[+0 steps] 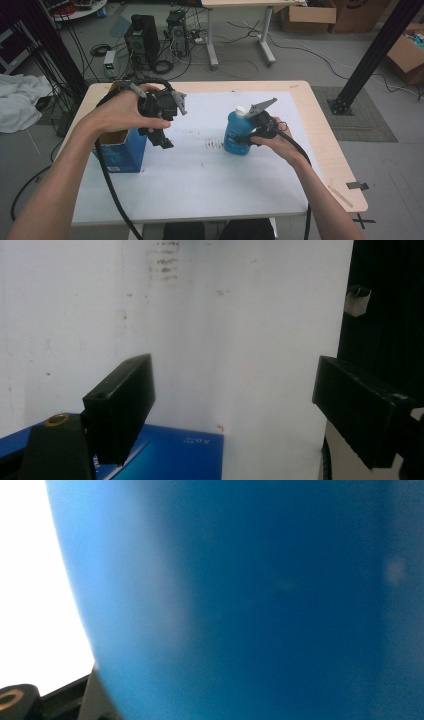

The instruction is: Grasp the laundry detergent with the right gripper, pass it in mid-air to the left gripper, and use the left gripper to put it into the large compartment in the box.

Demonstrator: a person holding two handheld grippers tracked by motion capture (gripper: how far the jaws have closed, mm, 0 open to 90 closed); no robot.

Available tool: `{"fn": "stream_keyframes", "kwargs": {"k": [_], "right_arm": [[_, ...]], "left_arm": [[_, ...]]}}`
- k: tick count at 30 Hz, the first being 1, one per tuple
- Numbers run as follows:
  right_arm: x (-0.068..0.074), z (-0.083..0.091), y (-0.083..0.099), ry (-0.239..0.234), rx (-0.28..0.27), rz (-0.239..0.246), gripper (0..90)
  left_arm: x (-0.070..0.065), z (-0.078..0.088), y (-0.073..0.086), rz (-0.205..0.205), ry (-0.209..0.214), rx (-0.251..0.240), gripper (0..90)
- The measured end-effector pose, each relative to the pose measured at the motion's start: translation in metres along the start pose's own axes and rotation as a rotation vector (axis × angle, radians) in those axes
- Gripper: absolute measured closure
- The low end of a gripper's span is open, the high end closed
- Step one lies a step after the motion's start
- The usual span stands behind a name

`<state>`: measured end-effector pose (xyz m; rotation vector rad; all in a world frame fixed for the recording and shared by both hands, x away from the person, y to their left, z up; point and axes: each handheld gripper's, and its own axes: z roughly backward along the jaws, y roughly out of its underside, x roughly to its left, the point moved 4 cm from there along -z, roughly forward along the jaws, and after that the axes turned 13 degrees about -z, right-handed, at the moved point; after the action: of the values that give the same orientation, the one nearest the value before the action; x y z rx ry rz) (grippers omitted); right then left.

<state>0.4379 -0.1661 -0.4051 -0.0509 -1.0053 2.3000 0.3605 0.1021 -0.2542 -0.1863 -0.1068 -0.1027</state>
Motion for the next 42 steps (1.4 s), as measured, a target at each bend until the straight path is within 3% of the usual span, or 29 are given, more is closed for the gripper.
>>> {"fn": "stream_keyframes", "kwargs": {"k": [15, 28, 34, 42], "right_arm": [[-0.002, 0.000, 0.002, -0.022, -0.031, 0.021, 44.9], [-0.002, 0.000, 0.001, -0.029, -0.048, 0.010, 45.2], [0.003, 0.006, -0.006, -0.037, -0.075, 0.013, 45.3], [0.026, 0.027, -0.030, -0.055, -0.060, 0.088, 45.2]], "left_arm": [[-0.001, 0.000, 0.002, 0.005, -0.003, -0.005, 17.8], [0.001, -0.001, 0.002, 0.006, 0.000, -0.003, 17.8], [0.002, 0.000, 0.001, 0.007, -0.005, -0.006, 17.9], [0.006, 0.011, -0.004, -0.003, -0.015, -0.023, 17.9]]}}
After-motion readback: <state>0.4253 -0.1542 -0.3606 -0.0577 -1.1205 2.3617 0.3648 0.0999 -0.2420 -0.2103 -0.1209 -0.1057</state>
